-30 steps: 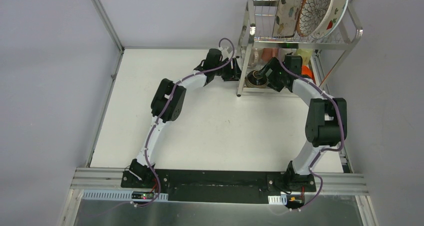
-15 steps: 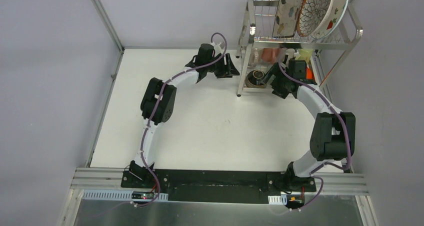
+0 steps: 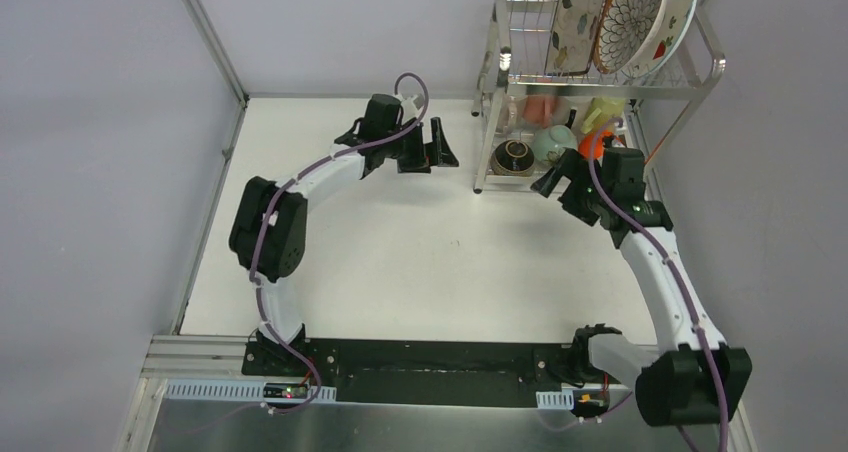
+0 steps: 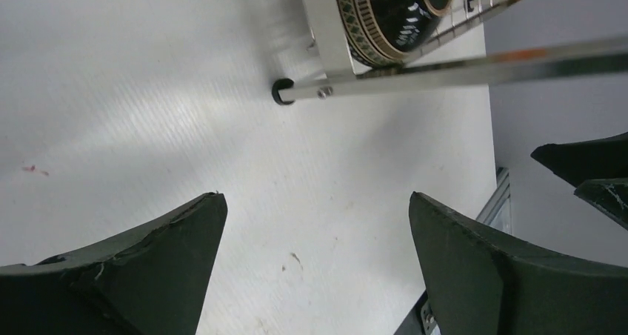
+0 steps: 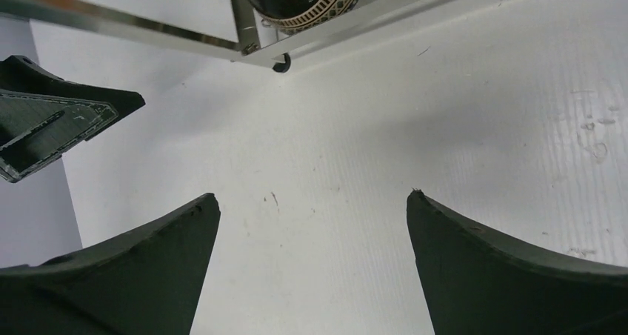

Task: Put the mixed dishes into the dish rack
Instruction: Reset both arms

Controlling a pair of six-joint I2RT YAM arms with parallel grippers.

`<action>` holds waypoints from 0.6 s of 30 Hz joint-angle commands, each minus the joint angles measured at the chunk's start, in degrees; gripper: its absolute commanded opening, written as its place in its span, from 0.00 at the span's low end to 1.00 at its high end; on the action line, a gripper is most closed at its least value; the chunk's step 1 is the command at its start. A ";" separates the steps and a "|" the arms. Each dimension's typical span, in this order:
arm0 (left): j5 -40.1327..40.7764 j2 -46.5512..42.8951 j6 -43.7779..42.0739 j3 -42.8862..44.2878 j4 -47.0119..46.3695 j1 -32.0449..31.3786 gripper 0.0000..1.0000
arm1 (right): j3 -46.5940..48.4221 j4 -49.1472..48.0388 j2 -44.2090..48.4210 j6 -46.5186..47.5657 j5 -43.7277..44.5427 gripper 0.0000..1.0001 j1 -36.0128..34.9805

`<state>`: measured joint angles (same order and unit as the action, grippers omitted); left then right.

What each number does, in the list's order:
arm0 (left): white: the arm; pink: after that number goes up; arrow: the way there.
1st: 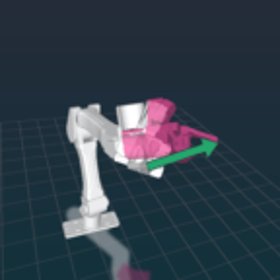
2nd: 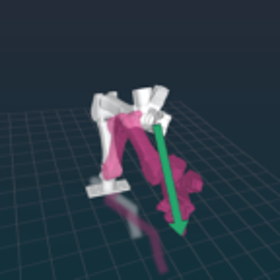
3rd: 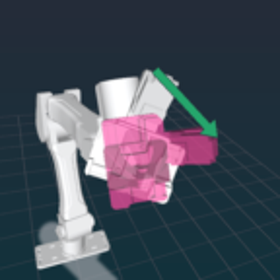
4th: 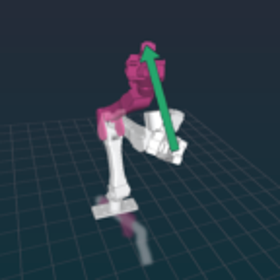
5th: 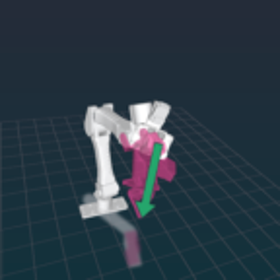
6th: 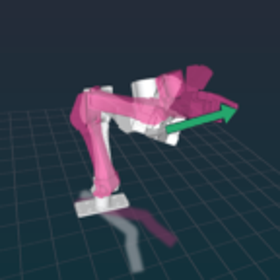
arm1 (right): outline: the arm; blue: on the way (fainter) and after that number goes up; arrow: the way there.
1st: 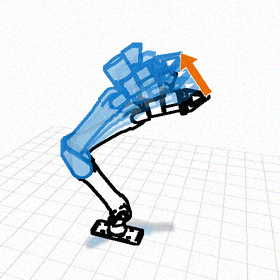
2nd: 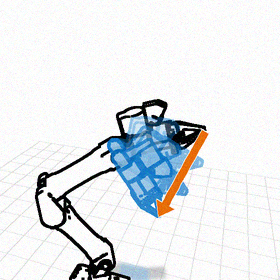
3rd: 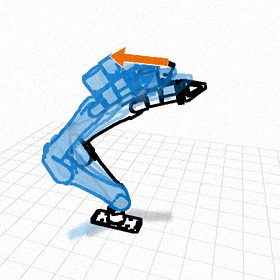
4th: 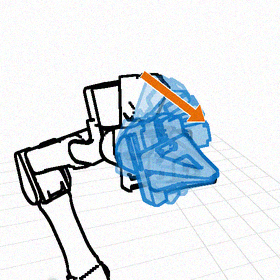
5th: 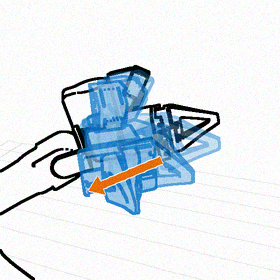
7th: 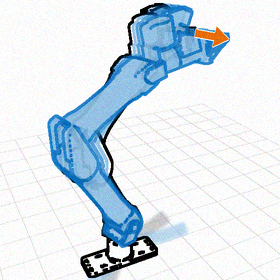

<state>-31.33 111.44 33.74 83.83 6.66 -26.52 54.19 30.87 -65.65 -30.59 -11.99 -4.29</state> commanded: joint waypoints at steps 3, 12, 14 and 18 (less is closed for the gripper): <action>-2.03 -15.22 -7.51 -3.22 5.37 0.16 0.99 | 4.64 15.83 13.15 4.89 4.09 0.99 -2.13; -5.19 -33.42 -16.11 -6.67 13.58 0.16 0.99 | 9.30 23.61 30.01 7.05 5.27 0.99 -2.28; -4.54 -37.52 -17.49 -9.28 14.10 0.16 0.99 | 9.11 24.56 34.42 7.20 5.37 0.99 -2.29; -2.95 -44.89 -17.35 -14.38 14.41 0.16 0.99 | 8.30 26.73 40.10 8.44 4.69 0.99 -2.25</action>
<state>-35.00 72.18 19.44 73.49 19.25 -26.52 61.52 54.00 -28.93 -24.14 -7.84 -6.26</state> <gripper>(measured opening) 0.990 0.992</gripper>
